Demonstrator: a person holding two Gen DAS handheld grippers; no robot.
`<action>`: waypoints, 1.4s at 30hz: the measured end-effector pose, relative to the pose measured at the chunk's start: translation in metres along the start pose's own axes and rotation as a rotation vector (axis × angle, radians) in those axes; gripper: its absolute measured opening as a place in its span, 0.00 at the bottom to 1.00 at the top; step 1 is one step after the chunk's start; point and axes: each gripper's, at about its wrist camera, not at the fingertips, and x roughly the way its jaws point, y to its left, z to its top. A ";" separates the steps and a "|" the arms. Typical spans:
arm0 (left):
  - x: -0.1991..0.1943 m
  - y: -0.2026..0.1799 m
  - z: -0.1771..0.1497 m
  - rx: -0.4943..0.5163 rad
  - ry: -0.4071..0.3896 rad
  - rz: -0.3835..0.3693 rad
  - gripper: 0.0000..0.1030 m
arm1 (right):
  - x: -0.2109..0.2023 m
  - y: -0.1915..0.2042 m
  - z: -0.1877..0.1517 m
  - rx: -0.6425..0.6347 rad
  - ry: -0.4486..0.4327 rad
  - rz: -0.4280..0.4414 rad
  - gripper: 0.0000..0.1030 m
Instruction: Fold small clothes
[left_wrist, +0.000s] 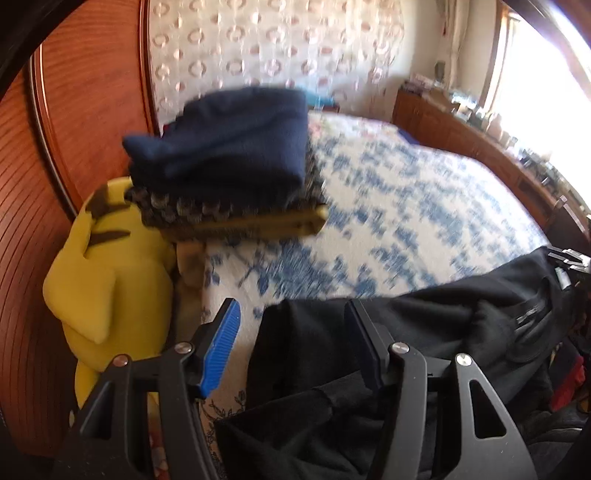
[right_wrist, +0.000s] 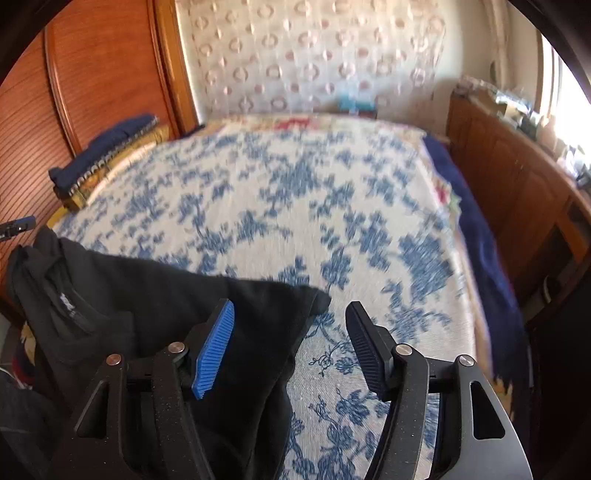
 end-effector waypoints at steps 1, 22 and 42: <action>0.003 0.001 -0.003 0.004 0.012 0.008 0.56 | 0.005 -0.002 -0.001 0.008 0.010 -0.006 0.63; -0.078 -0.041 -0.004 0.032 -0.181 -0.175 0.03 | -0.039 0.027 0.002 -0.026 -0.054 0.229 0.05; -0.240 -0.049 0.052 0.068 -0.640 -0.215 0.03 | -0.288 0.024 0.073 -0.119 -0.561 0.051 0.05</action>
